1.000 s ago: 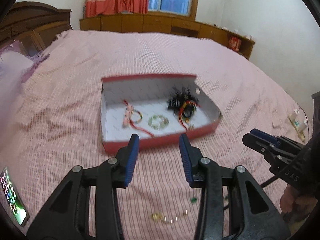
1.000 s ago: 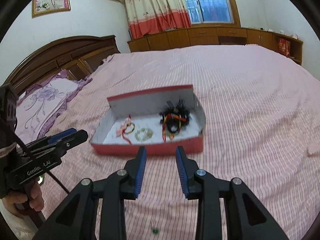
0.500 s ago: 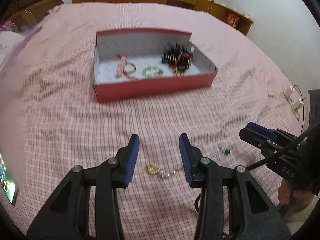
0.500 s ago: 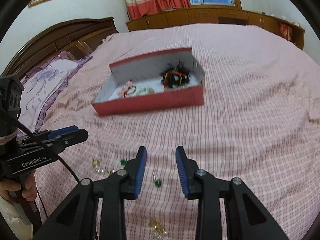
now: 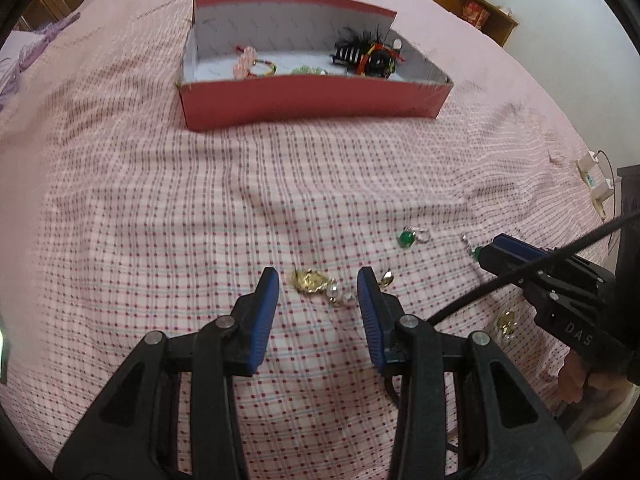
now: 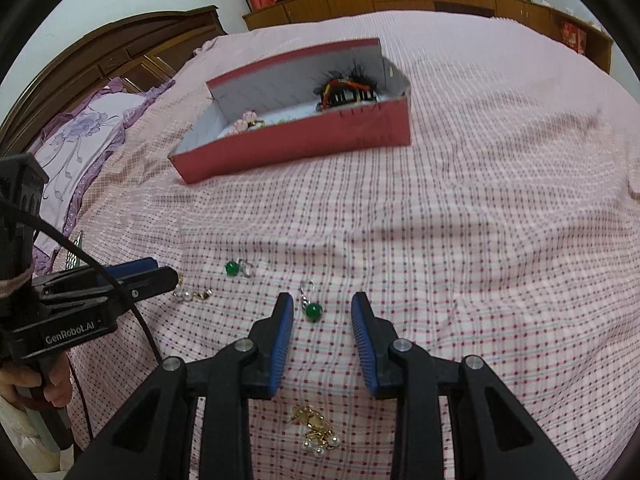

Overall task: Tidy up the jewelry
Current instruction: 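Grasp the gold flower charm with the left gripper while the right grasps a green bead earring, then carry the charm and earring into the red shoebox and open both grippers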

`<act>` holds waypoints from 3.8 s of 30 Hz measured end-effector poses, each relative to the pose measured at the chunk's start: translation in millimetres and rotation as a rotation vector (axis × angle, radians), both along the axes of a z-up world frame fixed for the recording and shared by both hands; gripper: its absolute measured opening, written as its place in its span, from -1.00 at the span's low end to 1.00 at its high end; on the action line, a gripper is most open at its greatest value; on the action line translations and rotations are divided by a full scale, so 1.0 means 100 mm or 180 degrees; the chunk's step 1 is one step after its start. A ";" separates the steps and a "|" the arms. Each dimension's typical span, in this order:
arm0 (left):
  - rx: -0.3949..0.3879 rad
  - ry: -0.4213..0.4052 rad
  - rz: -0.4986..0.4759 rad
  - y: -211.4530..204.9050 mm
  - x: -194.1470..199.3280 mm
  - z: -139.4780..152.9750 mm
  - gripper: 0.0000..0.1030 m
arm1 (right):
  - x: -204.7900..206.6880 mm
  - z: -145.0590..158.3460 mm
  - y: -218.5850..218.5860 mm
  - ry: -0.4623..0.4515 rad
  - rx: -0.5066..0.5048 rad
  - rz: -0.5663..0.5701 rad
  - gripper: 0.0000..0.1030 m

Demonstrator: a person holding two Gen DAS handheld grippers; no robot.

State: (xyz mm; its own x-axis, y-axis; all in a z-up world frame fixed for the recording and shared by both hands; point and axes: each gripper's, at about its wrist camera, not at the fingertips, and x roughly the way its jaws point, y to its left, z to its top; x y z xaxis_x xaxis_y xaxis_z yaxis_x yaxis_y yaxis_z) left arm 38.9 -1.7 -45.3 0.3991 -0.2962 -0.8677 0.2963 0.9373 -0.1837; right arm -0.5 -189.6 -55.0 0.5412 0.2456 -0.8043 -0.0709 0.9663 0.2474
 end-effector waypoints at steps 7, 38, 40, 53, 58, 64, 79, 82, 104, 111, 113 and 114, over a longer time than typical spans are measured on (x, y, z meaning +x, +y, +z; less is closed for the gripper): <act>0.0012 -0.0013 0.0016 -0.06 0.01 -0.08 -0.42 | 0.00 -0.07 0.01 0.0030 0.0007 -0.0007 -0.36; -0.0198 -0.0369 0.0016 -0.05 -0.10 0.15 -0.78 | -0.04 0.06 -0.06 -0.0281 0.0116 -0.0021 -0.68; -0.0236 -0.0451 0.0043 -0.03 -0.12 0.22 -0.78 | -0.05 0.12 -0.07 -0.0364 0.0112 -0.0024 -0.68; -0.0350 -0.1001 0.0237 0.00 -0.06 0.60 -0.78 | -0.02 0.50 -0.06 -0.0930 0.0033 -0.0023 -0.68; -0.0353 -0.1139 0.0310 -0.01 0.05 0.66 -0.78 | 0.04 0.61 -0.03 -0.1110 -0.0013 -0.0012 -0.68; -0.0323 -0.1315 0.0370 -0.04 0.19 0.74 -0.77 | 0.16 0.72 -0.01 -0.1333 -0.0044 -0.0034 -0.68; -0.0192 -0.1873 0.0612 -0.07 0.73 0.77 -0.77 | 0.74 0.84 0.06 -0.1719 -0.0203 -0.0076 -0.68; -0.0173 -0.1934 0.0655 -0.07 0.86 0.74 -0.77 | 0.88 0.82 0.06 -0.1771 -0.0254 -0.0104 -0.68; -0.0058 -0.1762 0.0878 -0.07 1.44 0.27 -0.77 | 1.71 0.25 -0.09 -0.1468 -0.0468 -0.0269 -0.68; -0.0030 -0.1739 0.0846 -0.09 1.46 0.26 -0.70 | 1.75 0.20 -0.10 -0.1384 -0.0445 -0.0254 -0.67; -0.0028 -0.1731 0.0835 -0.09 1.45 0.26 -0.60 | 1.75 0.21 -0.11 -0.1388 -0.0426 -0.0261 -0.66; -0.0034 -0.1723 0.0825 -0.09 1.44 0.28 -0.58 | 1.74 0.22 -0.11 -0.1390 -0.0422 -0.0274 -0.66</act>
State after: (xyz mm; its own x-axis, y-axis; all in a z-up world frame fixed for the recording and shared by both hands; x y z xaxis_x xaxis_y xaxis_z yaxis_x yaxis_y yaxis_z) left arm 182.6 -11.1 -17.7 0.8441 -0.1378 -0.5183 0.1123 0.9904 -0.0803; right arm 173.3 -201.1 -32.8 0.8501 0.0953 -0.5180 -0.0590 0.9945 0.0861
